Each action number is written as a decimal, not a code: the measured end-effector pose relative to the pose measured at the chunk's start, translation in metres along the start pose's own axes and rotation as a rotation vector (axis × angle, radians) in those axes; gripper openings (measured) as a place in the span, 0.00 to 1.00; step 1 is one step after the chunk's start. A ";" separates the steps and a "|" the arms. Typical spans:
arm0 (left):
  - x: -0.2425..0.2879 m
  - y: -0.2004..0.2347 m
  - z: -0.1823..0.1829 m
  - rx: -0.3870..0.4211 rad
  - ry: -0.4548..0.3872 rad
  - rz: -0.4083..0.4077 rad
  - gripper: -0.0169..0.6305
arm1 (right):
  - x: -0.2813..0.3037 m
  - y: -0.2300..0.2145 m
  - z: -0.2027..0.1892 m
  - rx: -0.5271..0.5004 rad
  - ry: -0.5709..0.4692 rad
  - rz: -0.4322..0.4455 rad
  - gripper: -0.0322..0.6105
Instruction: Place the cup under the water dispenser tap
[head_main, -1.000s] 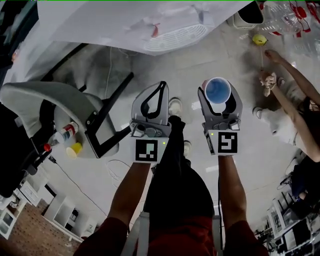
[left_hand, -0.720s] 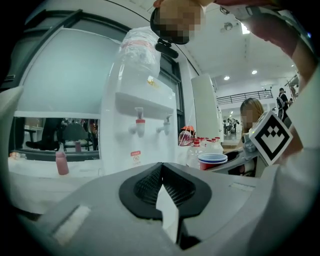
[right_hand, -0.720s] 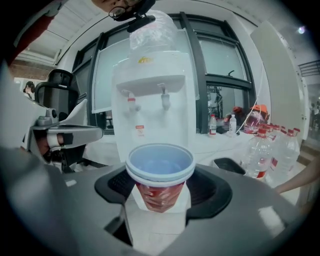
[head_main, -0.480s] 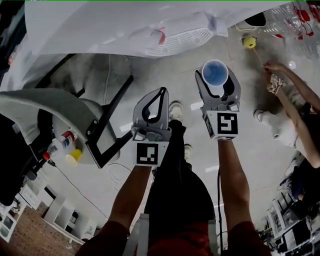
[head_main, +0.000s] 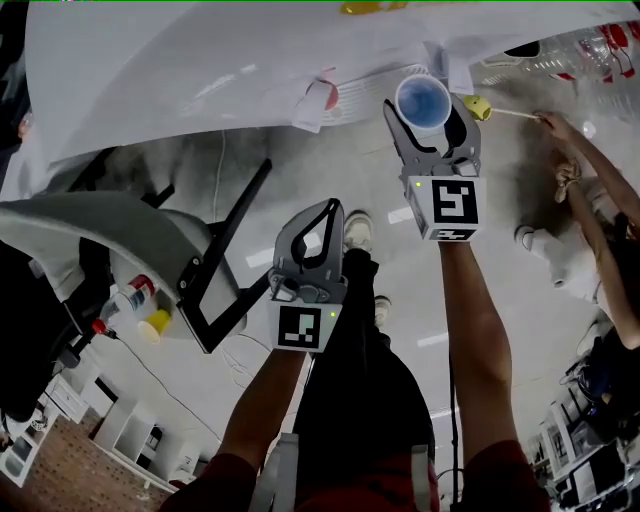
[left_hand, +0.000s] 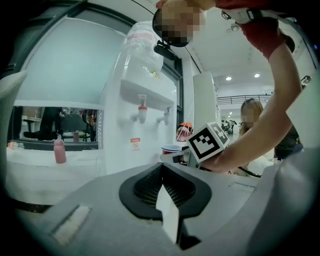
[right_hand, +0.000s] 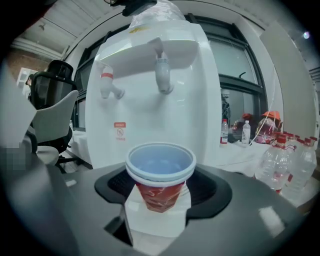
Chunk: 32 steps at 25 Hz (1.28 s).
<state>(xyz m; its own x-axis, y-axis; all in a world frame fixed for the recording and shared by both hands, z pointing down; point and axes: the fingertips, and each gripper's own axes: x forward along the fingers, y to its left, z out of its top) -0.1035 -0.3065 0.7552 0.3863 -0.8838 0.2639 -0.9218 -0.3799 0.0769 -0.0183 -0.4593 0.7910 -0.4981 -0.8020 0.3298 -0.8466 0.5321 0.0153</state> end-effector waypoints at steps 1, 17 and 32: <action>0.001 -0.001 -0.002 0.005 0.006 -0.008 0.02 | 0.003 -0.001 -0.002 -0.006 0.002 0.002 0.53; 0.006 0.001 -0.011 0.008 0.027 -0.019 0.02 | 0.030 -0.014 -0.013 -0.034 -0.007 -0.022 0.54; -0.005 -0.006 -0.002 0.004 0.056 -0.007 0.02 | 0.009 -0.014 -0.033 0.076 0.085 -0.030 0.67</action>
<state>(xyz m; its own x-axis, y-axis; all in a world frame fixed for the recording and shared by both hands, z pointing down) -0.1003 -0.2995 0.7550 0.3898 -0.8648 0.3165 -0.9191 -0.3869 0.0747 -0.0050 -0.4649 0.8247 -0.4576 -0.7895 0.4091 -0.8741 0.4836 -0.0444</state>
